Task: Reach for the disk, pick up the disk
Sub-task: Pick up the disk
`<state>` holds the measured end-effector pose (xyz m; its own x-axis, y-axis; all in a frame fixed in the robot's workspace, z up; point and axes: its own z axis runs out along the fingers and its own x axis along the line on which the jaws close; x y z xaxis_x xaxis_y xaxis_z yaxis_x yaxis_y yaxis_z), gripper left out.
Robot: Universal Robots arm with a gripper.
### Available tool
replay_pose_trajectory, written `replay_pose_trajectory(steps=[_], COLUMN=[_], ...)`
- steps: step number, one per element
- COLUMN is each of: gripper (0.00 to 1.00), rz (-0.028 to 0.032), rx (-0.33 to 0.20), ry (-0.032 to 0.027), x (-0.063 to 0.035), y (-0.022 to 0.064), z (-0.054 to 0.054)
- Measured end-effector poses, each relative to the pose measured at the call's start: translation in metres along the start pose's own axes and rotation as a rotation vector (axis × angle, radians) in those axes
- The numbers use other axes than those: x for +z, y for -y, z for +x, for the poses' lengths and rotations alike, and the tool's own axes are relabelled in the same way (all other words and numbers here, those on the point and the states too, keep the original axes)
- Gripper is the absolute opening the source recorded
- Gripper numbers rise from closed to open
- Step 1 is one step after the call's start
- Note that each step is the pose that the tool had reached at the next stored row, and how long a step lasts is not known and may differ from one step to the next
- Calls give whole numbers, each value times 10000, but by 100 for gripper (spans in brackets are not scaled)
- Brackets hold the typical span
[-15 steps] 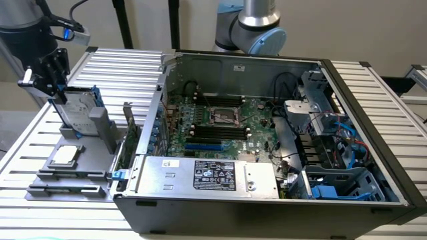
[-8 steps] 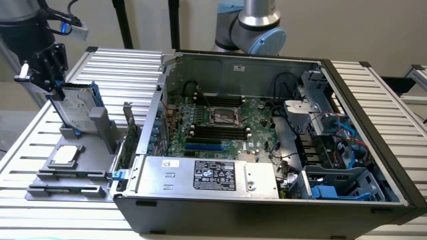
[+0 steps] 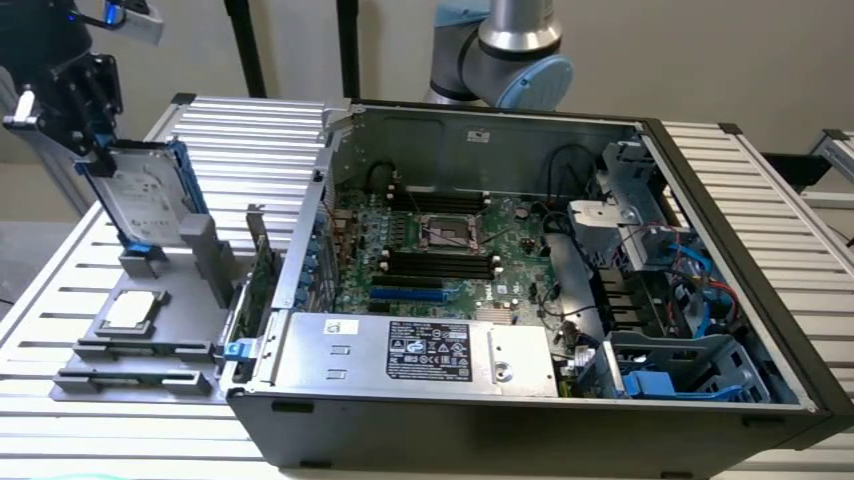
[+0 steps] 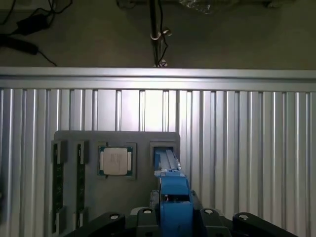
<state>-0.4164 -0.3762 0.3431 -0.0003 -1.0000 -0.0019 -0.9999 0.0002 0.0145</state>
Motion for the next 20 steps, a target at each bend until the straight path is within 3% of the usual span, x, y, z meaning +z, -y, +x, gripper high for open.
replay_pose_trajectory(steps=[10, 20], gripper=[33, 33], rz=[-1, -3], rx=[-20, -113], ry=[-1, 67], x=[-455, -914], y=[53, 322], z=[10, 43])
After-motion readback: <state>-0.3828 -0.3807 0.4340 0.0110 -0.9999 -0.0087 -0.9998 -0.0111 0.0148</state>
